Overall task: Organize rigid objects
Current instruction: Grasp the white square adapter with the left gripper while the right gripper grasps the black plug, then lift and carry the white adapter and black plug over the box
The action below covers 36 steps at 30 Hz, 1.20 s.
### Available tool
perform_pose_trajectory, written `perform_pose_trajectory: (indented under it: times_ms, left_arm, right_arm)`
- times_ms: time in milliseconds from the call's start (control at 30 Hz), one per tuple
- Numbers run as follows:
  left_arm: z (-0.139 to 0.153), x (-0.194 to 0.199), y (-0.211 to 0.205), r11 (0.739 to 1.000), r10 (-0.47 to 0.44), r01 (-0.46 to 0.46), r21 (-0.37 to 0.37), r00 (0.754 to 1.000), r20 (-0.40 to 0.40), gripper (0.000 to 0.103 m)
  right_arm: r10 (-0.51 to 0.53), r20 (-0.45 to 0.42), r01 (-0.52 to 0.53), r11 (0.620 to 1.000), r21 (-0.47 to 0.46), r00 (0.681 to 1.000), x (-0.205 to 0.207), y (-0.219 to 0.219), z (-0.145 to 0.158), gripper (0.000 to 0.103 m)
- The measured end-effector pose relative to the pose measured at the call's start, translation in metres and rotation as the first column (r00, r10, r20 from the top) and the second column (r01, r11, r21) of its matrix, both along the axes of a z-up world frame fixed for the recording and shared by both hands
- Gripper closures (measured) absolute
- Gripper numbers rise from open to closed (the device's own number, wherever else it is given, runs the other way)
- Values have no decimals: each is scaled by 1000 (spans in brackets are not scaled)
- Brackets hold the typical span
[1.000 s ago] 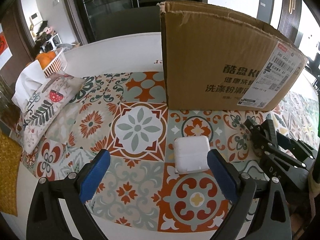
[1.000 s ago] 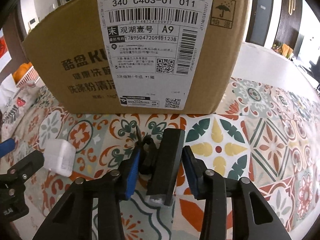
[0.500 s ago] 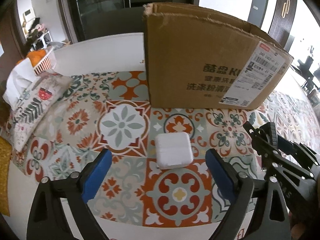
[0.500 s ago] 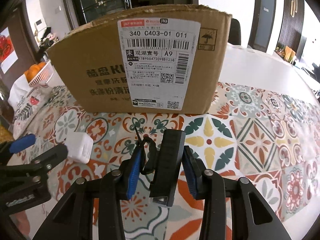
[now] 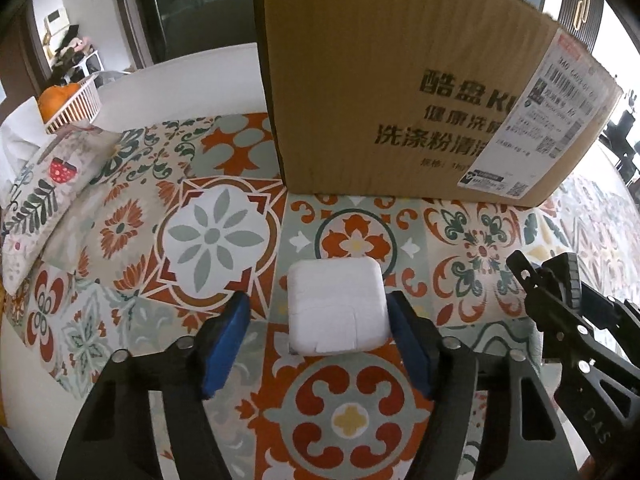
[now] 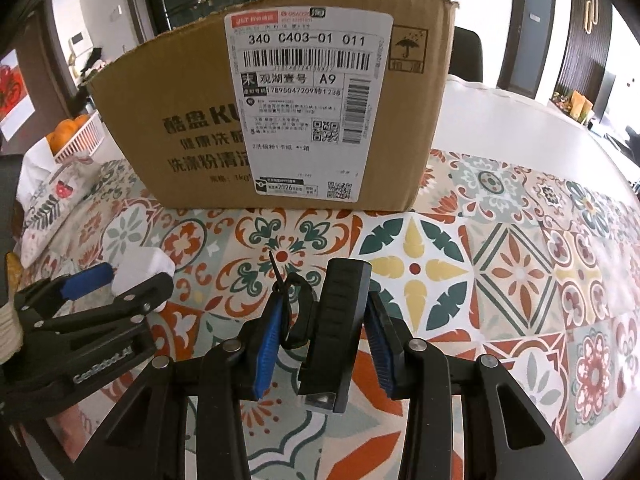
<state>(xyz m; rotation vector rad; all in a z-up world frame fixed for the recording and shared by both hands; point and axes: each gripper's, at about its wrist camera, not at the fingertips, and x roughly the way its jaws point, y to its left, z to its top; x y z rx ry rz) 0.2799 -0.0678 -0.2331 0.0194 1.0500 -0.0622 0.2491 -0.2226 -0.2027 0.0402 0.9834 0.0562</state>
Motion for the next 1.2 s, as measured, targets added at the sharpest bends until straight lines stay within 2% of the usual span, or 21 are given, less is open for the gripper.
perform_pose_trajectory:
  times_ms: [133, 200, 500, 800, 1200]
  left_arm:
    - [-4, 4, 0, 1000, -6, 6, -8, 1000, 3, 45]
    - [-3, 4, 0, 1000, -18, 18, -12, 1000, 8, 57]
    - [7, -7, 0, 998, -50, 50, -32, 998, 24, 57]
    - [32, -28, 11, 997, -38, 42, -72, 997, 62, 57]
    - [75, -46, 19, 996, -52, 62, -65, 988, 148, 57]
  right_arm:
    - [4, -3, -4, 1000, 2, 1000, 0, 0, -1, 62]
    - [6, -5, -6, 1000, 4, 1000, 0, 1, -1, 62]
    - [9, 6, -9, 1000, 6, 1000, -6, 2, 6, 62]
    - [4, 28, -5, 1000, 13, 1000, -15, 2, 22, 62]
    - [10, 86, -10, 1000, 5, 996, -27, 6, 57, 62]
